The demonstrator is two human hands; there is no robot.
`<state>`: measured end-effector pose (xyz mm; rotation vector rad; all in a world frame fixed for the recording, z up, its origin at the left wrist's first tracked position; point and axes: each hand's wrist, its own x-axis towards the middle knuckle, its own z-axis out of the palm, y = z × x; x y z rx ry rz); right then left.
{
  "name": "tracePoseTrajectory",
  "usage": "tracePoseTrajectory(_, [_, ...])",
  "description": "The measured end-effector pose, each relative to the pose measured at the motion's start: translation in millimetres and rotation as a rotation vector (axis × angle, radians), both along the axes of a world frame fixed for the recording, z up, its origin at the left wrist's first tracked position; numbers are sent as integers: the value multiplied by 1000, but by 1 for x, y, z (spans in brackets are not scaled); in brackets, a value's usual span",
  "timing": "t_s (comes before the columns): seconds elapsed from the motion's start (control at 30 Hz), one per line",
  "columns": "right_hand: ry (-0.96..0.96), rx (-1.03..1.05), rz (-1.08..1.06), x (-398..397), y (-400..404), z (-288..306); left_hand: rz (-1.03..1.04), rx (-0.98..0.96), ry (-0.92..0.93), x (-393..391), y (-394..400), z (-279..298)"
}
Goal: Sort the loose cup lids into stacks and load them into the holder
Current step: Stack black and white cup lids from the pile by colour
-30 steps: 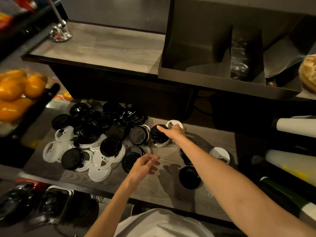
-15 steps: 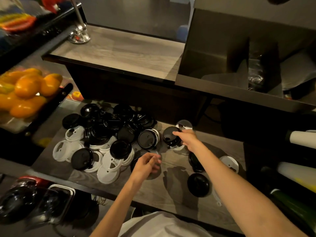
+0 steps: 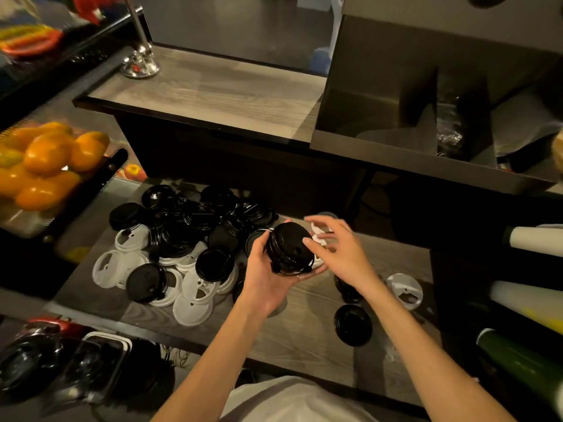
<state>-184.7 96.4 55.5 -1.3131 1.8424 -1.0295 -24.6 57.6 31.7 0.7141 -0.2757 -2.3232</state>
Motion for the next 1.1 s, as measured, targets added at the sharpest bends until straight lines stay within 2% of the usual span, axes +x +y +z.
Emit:
tracePoseTrajectory(0.07, [51, -73, 121, -4, 5, 15, -10, -10, -11, 1, 1, 5])
tracePoseTrajectory(0.13, [51, -21, 290, -5, 8, 29, -45, -64, -48, 2, 3, 9])
tracePoseTrajectory(0.2, [125, -11, 365, -8, 11, 35, -81, -97, -67, 1, 4, 12])
tracePoseTrajectory(0.37, [-5, -52, 309, -20, 11, 47, -53, -83, -41, 5, 11, 25])
tracePoseTrajectory(0.47, [15, -92, 217, -29, 12, 52, -32, -101, -34, 9, 12, 26])
tracePoseTrajectory(0.57, [72, -90, 218, -30, 14, 54, -35, -122, -46, 9, 15, 27])
tracePoseTrajectory(0.83, [222, -86, 542, -13, 11, 64, -126, -166, -145, 8, 18, 37])
tracePoseTrajectory(1.1, [277, -49, 663, -15, 7, 71, -169, -162, -180, 8, 15, 36])
